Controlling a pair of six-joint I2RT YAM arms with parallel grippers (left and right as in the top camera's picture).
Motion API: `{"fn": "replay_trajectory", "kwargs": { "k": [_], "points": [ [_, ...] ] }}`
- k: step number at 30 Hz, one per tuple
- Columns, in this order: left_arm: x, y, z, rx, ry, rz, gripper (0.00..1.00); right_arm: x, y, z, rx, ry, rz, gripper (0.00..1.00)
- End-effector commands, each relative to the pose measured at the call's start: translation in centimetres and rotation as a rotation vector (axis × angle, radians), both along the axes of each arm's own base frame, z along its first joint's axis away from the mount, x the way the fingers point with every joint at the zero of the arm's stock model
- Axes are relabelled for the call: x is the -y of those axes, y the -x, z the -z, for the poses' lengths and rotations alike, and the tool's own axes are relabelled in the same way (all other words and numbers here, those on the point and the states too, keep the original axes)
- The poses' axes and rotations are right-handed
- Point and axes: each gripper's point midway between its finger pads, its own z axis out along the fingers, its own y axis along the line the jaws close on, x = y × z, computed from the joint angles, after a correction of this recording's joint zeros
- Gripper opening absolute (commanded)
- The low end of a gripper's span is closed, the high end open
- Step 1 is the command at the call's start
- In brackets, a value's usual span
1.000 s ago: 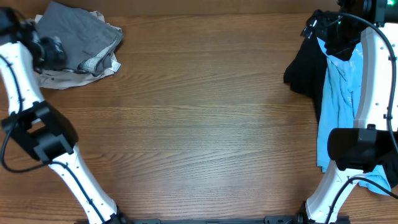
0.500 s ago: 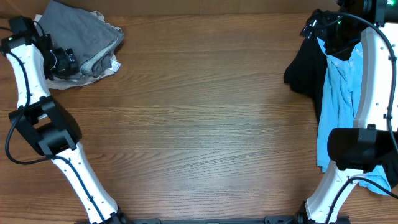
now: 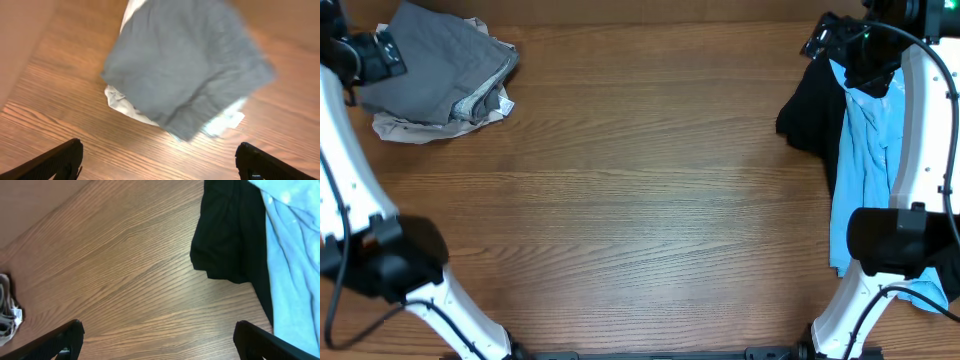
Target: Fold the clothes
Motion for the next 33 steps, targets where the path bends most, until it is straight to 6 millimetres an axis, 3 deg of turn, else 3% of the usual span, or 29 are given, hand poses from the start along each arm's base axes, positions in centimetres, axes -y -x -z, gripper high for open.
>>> {"fn": "replay_trajectory", "kwargs": {
  "k": [1,2,7,10,18,28,33],
  "points": [
    [3.4,1.1,-3.5,0.084,0.088,0.090,1.00,-0.6,2.2,-5.7,0.138,0.015,-0.022,1.00],
    [5.1,1.8,-4.5,0.103,0.135,0.131,1.00,-0.7,3.3,-7.3,0.174,0.023,-0.029,1.00],
    [9.7,2.3,-5.9,0.136,0.259,0.252,1.00,-1.1,6.8,-10.1,0.216,0.051,-0.067,1.00],
    [12.6,2.0,-5.9,0.125,0.299,0.321,1.00,-1.4,8.7,-11.0,0.217,0.051,-0.072,1.00],
    [21.5,1.4,-5.5,0.079,0.230,0.561,1.00,-4.0,11.4,-14.2,0.316,0.054,-0.154,1.00],
    [26.7,1.8,-4.5,0.013,0.109,0.644,1.00,-7.4,12.8,-15.5,0.352,-0.054,-0.231,1.00],
    [27.5,1.9,-4.5,0.012,0.109,0.662,1.00,-7.4,12.7,-15.5,0.351,-0.052,-0.230,1.00]
  ]
}}
